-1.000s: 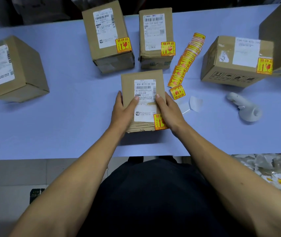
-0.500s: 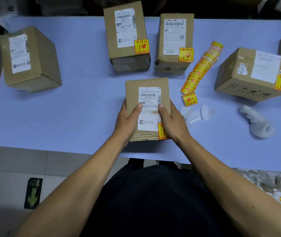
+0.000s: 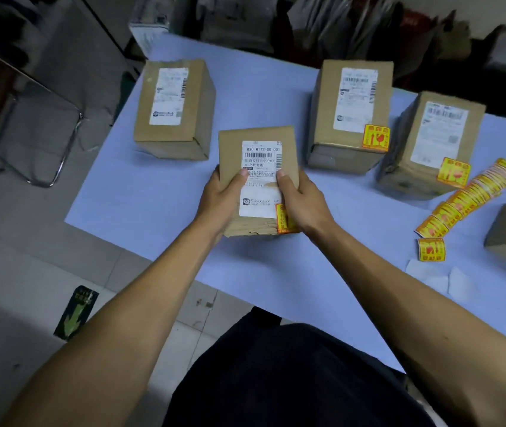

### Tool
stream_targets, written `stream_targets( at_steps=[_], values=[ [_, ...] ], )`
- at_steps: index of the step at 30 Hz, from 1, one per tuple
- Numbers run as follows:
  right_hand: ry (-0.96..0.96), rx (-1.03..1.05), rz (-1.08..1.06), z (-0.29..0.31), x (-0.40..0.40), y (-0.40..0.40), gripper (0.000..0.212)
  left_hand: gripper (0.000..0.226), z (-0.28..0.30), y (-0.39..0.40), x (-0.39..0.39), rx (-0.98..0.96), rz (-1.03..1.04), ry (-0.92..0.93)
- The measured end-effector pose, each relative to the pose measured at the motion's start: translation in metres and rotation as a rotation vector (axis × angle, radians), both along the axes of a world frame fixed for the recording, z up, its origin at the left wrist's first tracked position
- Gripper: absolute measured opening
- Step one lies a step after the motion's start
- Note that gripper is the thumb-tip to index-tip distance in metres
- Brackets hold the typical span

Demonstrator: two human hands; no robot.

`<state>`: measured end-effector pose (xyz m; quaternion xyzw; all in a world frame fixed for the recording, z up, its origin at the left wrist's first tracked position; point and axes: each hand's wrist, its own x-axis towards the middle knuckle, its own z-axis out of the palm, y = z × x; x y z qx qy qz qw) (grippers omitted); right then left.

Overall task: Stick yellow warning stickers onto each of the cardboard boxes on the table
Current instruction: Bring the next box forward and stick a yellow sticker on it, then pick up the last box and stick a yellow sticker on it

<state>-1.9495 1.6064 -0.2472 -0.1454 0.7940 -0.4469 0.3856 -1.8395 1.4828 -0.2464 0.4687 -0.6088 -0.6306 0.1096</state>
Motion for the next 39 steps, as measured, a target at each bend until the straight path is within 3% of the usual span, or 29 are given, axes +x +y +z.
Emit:
stream_targets(
  at_steps=[9,18,29,32,34,37,39],
  values=[
    [-0.003,-0.017,-0.056,0.007,-0.073,-0.091,0.057,0.031,0.012,-0.102,-0.084,0.048,-0.087,0.020],
    [-0.090,0.095,-0.139,-0.026,-0.113,-0.128,0.063,0.017,-0.033,-0.138,-0.132,0.175,-0.125,-0.024],
    [-0.008,0.071,-0.077,-0.041,-0.126,-0.129,0.053,0.050,-0.050,-0.146,-0.137,0.033,-0.172,-0.049],
    [0.070,0.201,0.012,-0.030,-0.127,-0.131,0.058,0.055,-0.040,-0.147,-0.135,-0.025,-0.220,-0.124],
    [0.148,0.303,0.053,-0.019,-0.127,-0.134,0.060,0.046,-0.029,-0.146,-0.136,-0.117,-0.256,-0.204],
    [0.368,0.350,0.095,-0.005,-0.126,-0.138,0.048,0.035,-0.012,-0.150,-0.137,-0.297,-0.299,-0.226],
    [0.564,0.314,0.174,0.003,-0.122,-0.139,0.045,0.043,0.000,-0.157,-0.128,-0.483,-0.390,-0.175]
  ],
)
